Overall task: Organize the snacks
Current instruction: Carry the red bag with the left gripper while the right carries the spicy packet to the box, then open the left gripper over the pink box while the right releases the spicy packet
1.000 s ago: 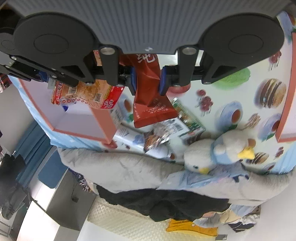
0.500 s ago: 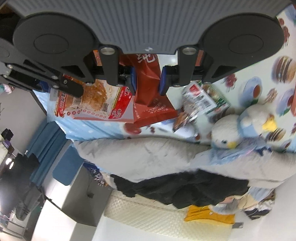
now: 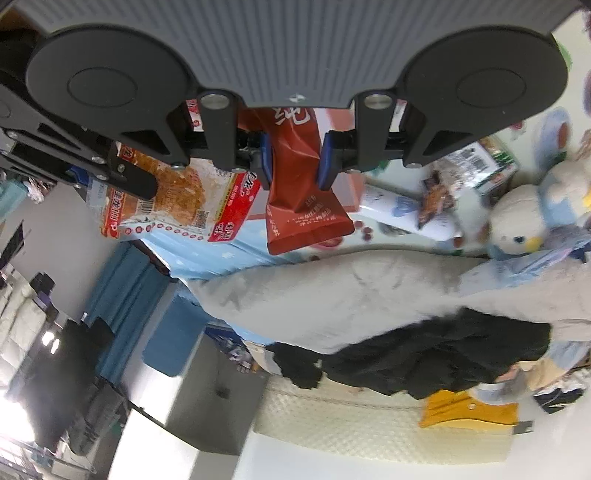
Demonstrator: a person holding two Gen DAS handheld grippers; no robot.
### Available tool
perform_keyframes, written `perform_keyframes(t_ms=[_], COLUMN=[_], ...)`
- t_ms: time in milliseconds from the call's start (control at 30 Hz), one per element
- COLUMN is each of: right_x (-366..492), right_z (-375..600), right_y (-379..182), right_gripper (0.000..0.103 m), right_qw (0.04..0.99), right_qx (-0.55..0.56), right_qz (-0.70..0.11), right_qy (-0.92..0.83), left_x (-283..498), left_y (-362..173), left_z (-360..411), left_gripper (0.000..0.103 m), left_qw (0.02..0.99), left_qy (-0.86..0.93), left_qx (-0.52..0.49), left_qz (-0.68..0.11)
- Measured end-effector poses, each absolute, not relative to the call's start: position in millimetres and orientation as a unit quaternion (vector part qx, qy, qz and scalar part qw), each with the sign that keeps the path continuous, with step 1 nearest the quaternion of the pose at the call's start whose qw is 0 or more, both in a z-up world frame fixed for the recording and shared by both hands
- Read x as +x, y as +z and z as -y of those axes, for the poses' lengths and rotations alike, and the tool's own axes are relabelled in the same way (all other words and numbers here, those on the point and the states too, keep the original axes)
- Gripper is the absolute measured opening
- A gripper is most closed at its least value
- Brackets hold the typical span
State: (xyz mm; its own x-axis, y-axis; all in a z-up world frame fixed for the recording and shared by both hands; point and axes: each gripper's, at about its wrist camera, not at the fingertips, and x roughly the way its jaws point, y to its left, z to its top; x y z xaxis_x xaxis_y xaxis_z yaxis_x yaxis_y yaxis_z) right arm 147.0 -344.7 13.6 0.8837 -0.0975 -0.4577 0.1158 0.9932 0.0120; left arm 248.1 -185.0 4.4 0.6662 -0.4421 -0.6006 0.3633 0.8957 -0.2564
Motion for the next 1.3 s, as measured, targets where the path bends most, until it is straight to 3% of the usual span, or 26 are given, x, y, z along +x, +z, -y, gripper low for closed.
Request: perform_keyframes(t_ms=[200, 700, 1033, 1133, 1167, 1200, 1267, 1300], right_x=[154.6, 176.8, 178.0, 180.0, 179.2, 177.7, 174.1, 171.7], right_z=[381.7, 471.2, 479.6, 480.6, 479.9, 478.9, 477.2, 475.9], right_y=[-5.2, -92.9, -115.5, -112.4, -110.6, -107.9, -102.4, -99.2], right_gripper=[0.018, 0.018, 0.02, 0.02, 0.024, 0.036, 0.046, 0.046], right_qw=[0.962, 0.918, 0.906, 0.906, 0.906, 0.908, 0.91, 0.911], right_qx=[0.022, 0.105, 0.132, 0.134, 0.133, 0.132, 0.132, 0.134], right_qz=[-0.262, -0.341, -0.362, -0.364, -0.364, -0.361, -0.355, -0.351], right_qy=[-0.079, -0.171, -0.173, -0.168, -0.169, -0.168, -0.167, -0.167], left_x=[268.0, 311.0, 313.8, 311.7, 310.3, 309.2, 305.8, 304.1], left_y=[-14.5, -123.3, -137.9, -132.5, -128.6, -124.7, -115.0, -109.1], left_z=[221.5, 281.7, 294.4, 294.1, 293.1, 291.5, 287.7, 285.2], left_gripper=[0.029, 0.03, 0.03, 0.039, 0.044, 0.053, 0.055, 0.055], left_qw=[0.903, 0.847, 0.838, 0.838, 0.84, 0.843, 0.849, 0.852], left_qy=[-0.229, -0.24, -0.247, -0.248, -0.248, -0.246, -0.248, -0.249], left_qx=[-0.052, -0.02, -0.01, -0.006, -0.007, -0.007, -0.006, -0.007], left_qz=[-0.36, -0.474, -0.487, -0.486, -0.482, -0.478, -0.467, -0.461])
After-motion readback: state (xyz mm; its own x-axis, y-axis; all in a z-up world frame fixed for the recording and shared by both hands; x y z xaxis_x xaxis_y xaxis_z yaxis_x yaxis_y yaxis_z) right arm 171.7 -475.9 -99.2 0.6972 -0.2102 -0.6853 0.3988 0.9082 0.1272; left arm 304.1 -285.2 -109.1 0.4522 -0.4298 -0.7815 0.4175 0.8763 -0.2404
